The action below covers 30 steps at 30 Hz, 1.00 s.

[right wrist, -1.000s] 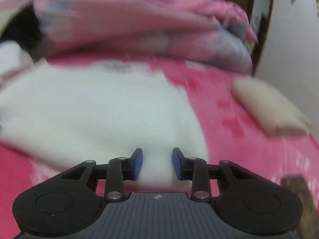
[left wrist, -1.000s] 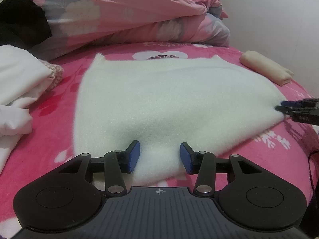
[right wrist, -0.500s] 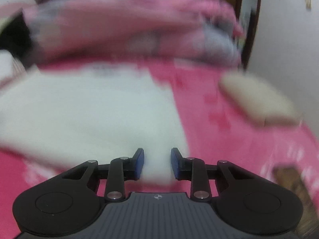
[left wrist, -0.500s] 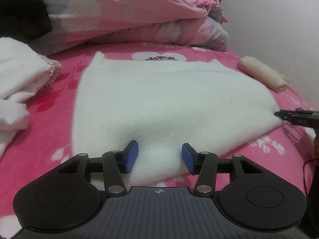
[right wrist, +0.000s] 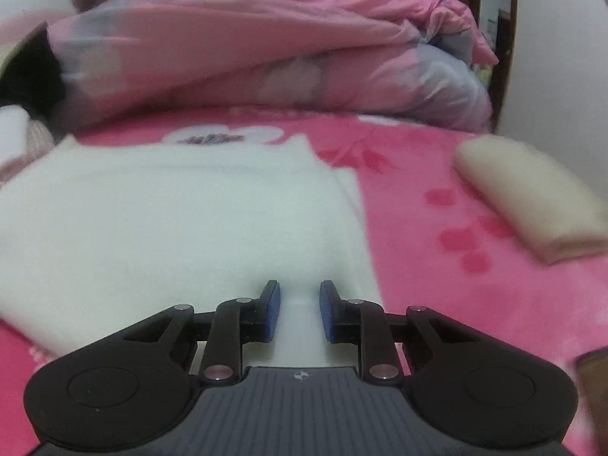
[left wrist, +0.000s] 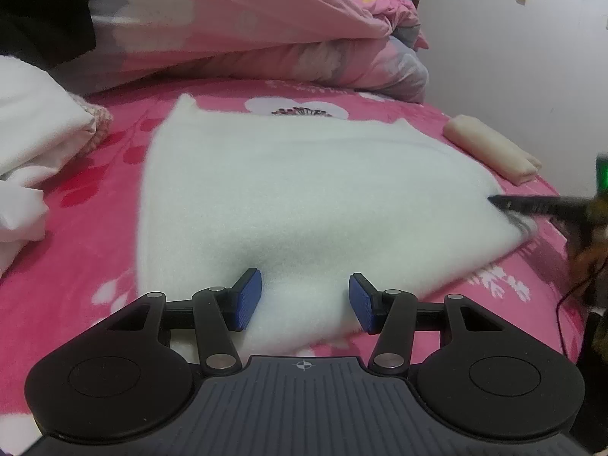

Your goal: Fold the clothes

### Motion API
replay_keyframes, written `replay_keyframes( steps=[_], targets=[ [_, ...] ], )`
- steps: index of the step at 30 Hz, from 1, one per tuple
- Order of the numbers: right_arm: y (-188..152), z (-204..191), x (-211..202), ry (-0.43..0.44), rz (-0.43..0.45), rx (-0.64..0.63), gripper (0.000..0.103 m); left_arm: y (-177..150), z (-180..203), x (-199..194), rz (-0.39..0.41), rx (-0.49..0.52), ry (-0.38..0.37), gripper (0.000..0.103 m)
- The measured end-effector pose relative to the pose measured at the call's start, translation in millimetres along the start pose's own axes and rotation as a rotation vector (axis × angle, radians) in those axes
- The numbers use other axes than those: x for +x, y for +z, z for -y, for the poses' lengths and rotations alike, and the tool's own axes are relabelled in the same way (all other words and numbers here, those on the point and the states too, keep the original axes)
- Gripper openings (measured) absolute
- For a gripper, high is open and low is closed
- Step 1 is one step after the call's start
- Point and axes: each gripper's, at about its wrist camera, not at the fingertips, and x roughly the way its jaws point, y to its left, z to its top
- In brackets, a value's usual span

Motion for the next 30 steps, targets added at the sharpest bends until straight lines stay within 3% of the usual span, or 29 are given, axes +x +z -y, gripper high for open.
replay_keyframes(
  steps=[3, 12, 16, 20, 23, 26, 27, 30],
  targets=[
    [20.4, -0.4, -2.3, -0.025, -0.03, 0.036, 0.021, 0.2, -1.8, 1.4, 0.003, -0.012, -0.006, 0.053],
    [29.3, -22.4, 62.8, -0.11, -0.024, -0.178, 0.02, -0.3, 0.8, 1.8, 0.005, -0.002, 0.003, 0.054],
    [58.4, -13.3, 50.5, -0.09, -0.077, -0.047, 0.02, 1.1, -0.5, 2.1, -0.004, 0.0, 0.003, 0.054],
    [94.1, -39.9, 39.8, -0.052, 0.01, -0.124, 0.021, -0.1, 1.2, 1.6, 0.002, 0.003, 0.009, 0.055],
    [104.9, -55.2, 60.6, -0.024, 0.055, -0.151, 0.021, -1.3, 2.8, 1.6, 0.007, 0.005, 0.016, 0.055],
    [82.7, -39.5, 124.6, -0.124, -0.092, -0.138, 0.02, -1.0, 1.9, 1.4, 0.007, 0.007, 0.011, 0.055],
    [76.6, -30.1, 133.4, -0.109, -0.093, -0.094, 0.019, -1.0, 1.6, 1.2, 0.007, 0.008, 0.008, 0.055],
    [91.8, -21.0, 121.6, -0.096, -0.106, 0.005, 0.018, -1.5, -0.8, 1.4, 0.011, 0.004, -0.001, 0.055]
  ],
)
